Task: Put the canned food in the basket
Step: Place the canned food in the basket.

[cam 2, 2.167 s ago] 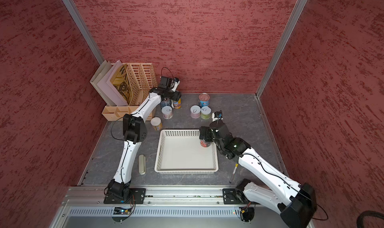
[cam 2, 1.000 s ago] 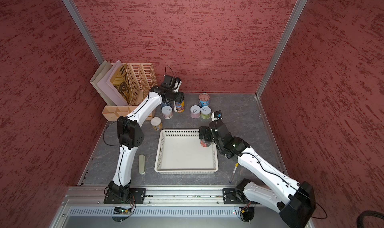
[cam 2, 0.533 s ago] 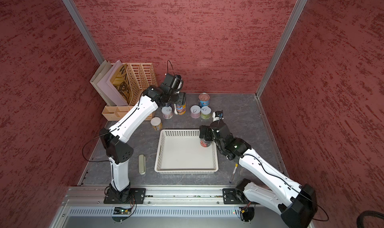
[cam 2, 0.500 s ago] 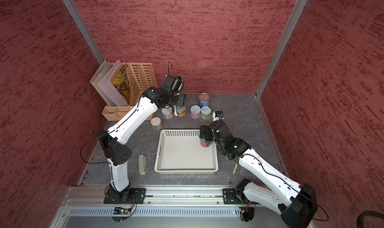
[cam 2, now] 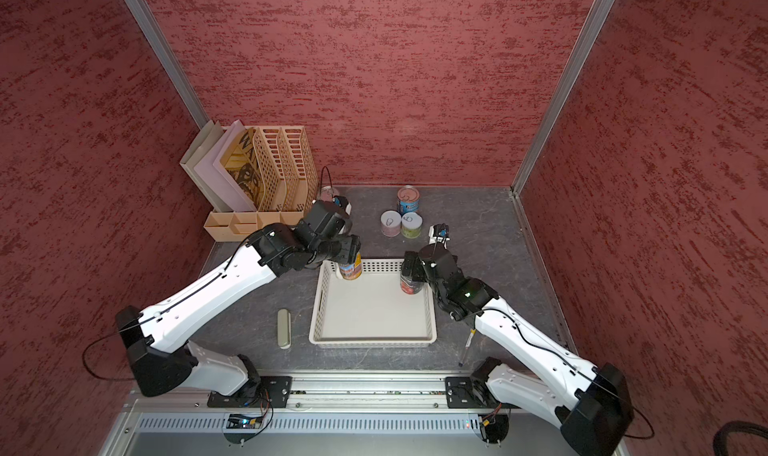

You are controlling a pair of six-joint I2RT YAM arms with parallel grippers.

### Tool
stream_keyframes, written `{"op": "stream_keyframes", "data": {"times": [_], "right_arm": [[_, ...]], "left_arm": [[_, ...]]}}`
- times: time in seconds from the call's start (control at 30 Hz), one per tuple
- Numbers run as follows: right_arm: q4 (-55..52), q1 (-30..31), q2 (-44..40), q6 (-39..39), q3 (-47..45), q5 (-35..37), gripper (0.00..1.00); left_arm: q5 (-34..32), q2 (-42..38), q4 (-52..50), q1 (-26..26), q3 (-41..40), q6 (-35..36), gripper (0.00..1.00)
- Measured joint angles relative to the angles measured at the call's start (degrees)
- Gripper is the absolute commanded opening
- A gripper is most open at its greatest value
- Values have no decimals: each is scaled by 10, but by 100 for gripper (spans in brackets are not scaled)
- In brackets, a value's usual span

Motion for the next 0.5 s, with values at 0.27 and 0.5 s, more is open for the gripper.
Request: {"op": "stream_keyframes", "data": {"times": [0.27, 0.5], "right_arm": [[14, 0, 25, 0, 0, 2, 98], [16, 0, 48, 0, 0, 2, 98]], "left_arm": [[2, -24, 78, 1, -118, -1, 15], [-5, -23, 145, 3, -162, -2, 14]]}}
